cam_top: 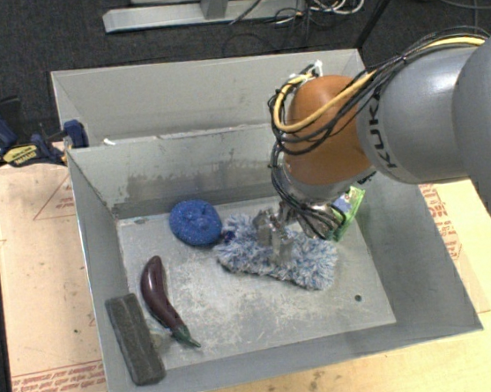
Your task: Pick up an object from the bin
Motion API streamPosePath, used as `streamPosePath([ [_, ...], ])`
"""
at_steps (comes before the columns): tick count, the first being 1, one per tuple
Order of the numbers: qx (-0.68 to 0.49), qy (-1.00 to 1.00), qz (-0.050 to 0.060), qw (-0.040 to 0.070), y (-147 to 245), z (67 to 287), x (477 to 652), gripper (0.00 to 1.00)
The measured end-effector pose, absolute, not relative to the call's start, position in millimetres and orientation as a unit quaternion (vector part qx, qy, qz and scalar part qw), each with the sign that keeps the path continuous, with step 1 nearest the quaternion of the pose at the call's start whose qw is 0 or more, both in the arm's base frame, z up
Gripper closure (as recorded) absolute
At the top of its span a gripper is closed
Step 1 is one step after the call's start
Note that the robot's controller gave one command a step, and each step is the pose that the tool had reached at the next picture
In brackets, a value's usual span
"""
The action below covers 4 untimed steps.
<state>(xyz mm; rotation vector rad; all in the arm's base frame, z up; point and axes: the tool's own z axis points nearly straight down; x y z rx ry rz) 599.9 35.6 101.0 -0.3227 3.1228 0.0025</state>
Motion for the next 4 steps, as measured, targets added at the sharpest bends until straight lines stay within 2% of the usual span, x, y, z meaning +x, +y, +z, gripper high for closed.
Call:
streamPosePath([
  [1,-0.1,0.995,0.0,0.001,49.0,305.1,611.0,1.0],
  [4,-0.099,0.995,0.001,0.002,49.3,309.5,611.3,1.0],
])
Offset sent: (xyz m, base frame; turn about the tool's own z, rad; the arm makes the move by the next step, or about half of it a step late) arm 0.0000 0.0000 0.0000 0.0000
